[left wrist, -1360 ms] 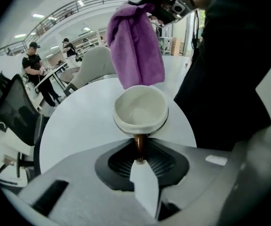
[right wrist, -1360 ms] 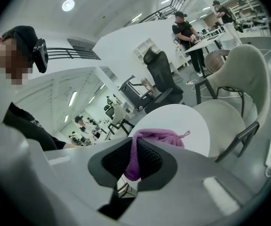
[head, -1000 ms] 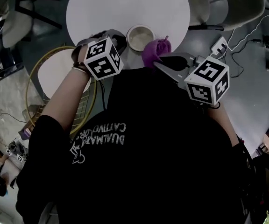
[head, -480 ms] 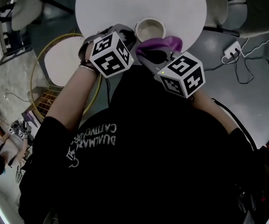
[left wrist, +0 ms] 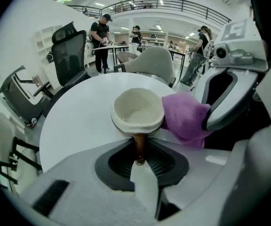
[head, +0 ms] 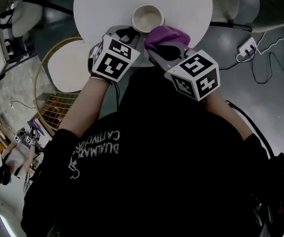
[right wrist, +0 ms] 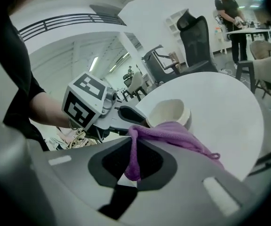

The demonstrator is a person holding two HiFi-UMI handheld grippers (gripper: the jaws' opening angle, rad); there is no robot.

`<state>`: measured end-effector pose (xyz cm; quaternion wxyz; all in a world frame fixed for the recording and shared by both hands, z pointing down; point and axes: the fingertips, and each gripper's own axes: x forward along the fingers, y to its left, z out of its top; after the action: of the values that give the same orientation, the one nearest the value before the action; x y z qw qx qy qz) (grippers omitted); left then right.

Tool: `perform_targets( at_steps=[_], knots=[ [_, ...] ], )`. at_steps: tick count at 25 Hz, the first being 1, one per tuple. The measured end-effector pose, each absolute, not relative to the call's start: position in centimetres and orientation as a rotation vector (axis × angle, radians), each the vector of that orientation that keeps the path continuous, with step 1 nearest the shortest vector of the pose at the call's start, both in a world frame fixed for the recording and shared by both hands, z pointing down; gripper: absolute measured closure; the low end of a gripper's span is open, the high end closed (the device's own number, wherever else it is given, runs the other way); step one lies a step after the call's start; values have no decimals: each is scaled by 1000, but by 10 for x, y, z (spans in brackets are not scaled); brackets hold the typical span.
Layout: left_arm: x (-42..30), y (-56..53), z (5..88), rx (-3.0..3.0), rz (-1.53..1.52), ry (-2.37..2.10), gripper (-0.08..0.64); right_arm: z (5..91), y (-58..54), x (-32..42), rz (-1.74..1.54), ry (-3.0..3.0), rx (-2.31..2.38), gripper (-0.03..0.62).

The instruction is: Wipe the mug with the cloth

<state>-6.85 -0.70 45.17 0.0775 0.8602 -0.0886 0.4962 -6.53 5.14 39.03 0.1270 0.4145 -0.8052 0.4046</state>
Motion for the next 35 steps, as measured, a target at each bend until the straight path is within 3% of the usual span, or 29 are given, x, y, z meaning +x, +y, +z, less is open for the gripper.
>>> perform_targets(
  at_steps=[35],
  knots=[
    [-51,-17,461,2354,1531,-387,497,424,1,-38,1619,-2467,1090,560]
  ],
)
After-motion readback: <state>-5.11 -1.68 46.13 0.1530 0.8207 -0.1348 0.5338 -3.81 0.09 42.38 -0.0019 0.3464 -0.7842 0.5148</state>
